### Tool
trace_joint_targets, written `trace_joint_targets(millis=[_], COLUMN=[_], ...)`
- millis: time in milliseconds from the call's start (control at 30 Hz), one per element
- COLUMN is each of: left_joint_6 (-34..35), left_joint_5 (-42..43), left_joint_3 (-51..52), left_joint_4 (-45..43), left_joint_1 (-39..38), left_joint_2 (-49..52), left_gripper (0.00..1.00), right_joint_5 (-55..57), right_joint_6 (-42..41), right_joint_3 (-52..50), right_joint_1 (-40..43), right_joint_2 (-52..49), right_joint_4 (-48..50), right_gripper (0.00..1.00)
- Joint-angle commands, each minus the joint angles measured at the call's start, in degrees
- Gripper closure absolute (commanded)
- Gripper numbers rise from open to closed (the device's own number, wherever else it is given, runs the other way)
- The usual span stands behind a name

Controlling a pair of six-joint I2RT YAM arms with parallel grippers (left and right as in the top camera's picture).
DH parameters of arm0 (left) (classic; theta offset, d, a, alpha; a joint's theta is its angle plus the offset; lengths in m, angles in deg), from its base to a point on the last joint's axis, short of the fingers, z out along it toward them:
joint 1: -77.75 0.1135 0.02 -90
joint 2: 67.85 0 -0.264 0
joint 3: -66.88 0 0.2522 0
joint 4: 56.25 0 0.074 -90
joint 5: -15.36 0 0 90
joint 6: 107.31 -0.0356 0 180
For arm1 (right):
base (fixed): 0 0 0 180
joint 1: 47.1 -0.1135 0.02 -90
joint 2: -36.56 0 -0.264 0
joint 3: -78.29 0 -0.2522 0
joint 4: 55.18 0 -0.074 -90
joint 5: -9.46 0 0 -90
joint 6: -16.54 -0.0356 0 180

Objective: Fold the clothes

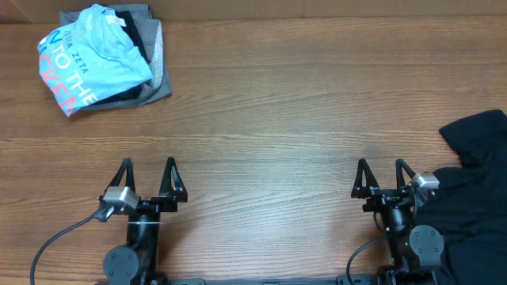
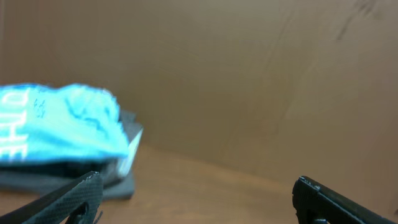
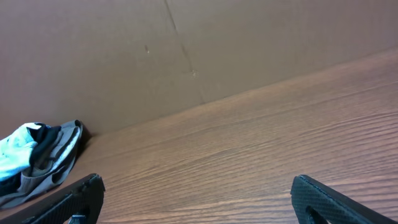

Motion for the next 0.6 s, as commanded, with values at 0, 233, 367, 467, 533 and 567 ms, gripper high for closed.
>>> trace_joint_targets(millis=[0,233,367,467,533,567], left_joint_6=[0.79,0.22,-6.49,-6.95,-6.95,-6.95], left_joint_5=[-1.86,-0.09,4.52,3.93,3.96,3.96], left_joint_3=[0.26,0.26,0.26,0.26,0.26,0.26], left_joint_4=[4.09,14.53,14.97,14.95,14.95,14.95], left_joint_1=[-0.42,-0.37,-0.35,-0.26,-0.26,-0.26], left_joint_2=[-0.66,-0.66,-0.66,-0.66,-0.66,-0.66], left_gripper=[0.00,0.00,0.00,0.00,0.00,0.00], right_joint_5=[0.04,0.04,0.04,0.04,0.04,0.04], right_joint_6=[0.24,0.24,0.24,0.24,0.24,0.24], right_joint_3=[-0.61,-0.61,-0.61,-0.61,-0.61,-0.61], right_joint_1=[0.22,0.22,0.22,0.22,0.22,0.22], right_joint_2=[0.68,0.68,0.68,0.68,0.68,0.68], right_joint_4=[0.39,0.39,0.39,0.39,0.39,0.39], right_gripper=[0.00,0.00,0.00,0.00,0.00,0.00])
